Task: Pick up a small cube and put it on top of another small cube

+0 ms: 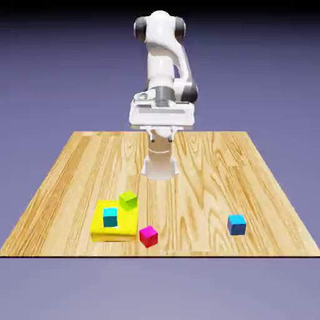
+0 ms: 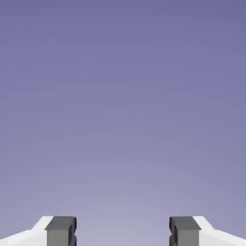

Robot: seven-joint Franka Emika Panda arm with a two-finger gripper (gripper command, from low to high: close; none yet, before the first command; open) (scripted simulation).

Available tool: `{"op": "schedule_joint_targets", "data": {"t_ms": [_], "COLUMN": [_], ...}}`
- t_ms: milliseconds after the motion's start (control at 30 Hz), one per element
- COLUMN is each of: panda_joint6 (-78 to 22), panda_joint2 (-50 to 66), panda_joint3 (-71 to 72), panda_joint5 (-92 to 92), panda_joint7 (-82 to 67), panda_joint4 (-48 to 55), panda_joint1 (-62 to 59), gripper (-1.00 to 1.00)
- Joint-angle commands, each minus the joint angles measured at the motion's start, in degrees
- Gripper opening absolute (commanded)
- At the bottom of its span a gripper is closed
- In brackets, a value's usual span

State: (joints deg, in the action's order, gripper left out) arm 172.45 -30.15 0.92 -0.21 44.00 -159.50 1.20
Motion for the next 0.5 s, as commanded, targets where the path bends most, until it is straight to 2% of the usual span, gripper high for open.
{"op": "schedule_joint_targets", "data": {"t_ms": [0,467], "panda_joint6": [-1.29,-19.39], "panda_joint2": [2.08,31.15], "panda_joint3": [0.77,11.49], "panda_joint5": [-0.17,-2.56], "panda_joint7": [1.28,19.16], "panda_joint4": [1.24,18.64], "panda_joint1": [0.43,6.43], "gripper": [0.0,0.0]}}
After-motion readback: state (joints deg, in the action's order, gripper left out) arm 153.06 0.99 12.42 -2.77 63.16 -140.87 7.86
